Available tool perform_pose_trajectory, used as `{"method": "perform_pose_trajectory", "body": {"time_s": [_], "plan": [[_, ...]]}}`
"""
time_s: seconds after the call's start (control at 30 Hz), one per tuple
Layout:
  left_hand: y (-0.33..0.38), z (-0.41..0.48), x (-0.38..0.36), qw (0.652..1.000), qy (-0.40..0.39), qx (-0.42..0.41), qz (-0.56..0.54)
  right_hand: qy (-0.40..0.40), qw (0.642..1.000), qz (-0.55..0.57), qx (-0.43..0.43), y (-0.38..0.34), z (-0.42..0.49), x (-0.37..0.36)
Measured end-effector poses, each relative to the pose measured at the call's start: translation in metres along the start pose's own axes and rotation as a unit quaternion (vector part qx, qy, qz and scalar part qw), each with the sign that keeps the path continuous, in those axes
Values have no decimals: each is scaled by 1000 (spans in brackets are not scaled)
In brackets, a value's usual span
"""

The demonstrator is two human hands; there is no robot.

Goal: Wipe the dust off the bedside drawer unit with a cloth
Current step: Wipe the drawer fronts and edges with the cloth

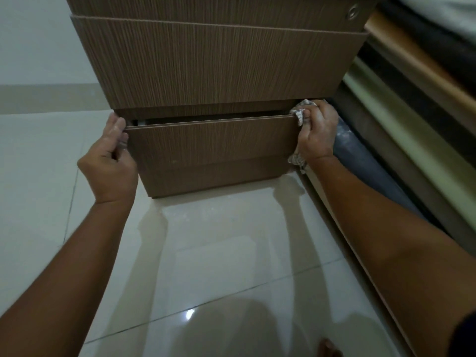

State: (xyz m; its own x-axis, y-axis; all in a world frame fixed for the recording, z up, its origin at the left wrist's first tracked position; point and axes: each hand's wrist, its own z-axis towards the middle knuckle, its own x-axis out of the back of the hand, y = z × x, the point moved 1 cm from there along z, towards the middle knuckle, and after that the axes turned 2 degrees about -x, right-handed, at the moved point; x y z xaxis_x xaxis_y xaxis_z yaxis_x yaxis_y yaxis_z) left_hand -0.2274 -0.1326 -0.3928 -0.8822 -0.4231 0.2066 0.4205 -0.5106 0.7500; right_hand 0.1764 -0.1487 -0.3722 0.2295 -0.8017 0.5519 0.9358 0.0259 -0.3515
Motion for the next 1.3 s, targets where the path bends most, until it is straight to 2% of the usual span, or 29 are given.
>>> {"method": "perform_pose_trajectory", "body": {"time_s": [0.1,0.2,0.3,0.33,0.4,0.57,0.7,0.8,0.93,1.03,1.13,1.23,1.3], "plan": [[-3,-2,4,1000,-14,-2,9,16,999,10,-45,11,3,4],[-8,-4,6,999,-24,-18,28,41,984,35,-170,19,3,4],[-11,-4,5,998,-22,-35,40,120,913,90,-380,25,-9,8],[-12,-4,4,998,-18,-43,46,158,892,111,-409,24,-15,7],[-12,-2,4,997,-15,-57,49,217,874,137,-414,14,-22,6],[-16,3,1,995,-3,-90,39,253,895,192,-313,-49,-11,0],[-24,12,-2,997,4,-74,35,249,907,261,-216,-96,-8,-18],[-26,17,-3,997,-2,-65,47,212,928,283,-120,-133,-17,-30],[-31,10,-1,994,-50,-79,58,114,949,295,13,-177,-46,-62],[-40,6,3,989,-91,-96,72,32,962,237,131,-205,-75,-95],[-49,7,3,986,-101,-99,87,-39,965,123,227,-228,-101,-131],[-52,7,0,985,-106,-103,84,-31,967,-5,251,-238,-112,-157],[-54,5,-1,986,-117,-96,76,-25,963,-30,268,-235,-111,-163]]}}
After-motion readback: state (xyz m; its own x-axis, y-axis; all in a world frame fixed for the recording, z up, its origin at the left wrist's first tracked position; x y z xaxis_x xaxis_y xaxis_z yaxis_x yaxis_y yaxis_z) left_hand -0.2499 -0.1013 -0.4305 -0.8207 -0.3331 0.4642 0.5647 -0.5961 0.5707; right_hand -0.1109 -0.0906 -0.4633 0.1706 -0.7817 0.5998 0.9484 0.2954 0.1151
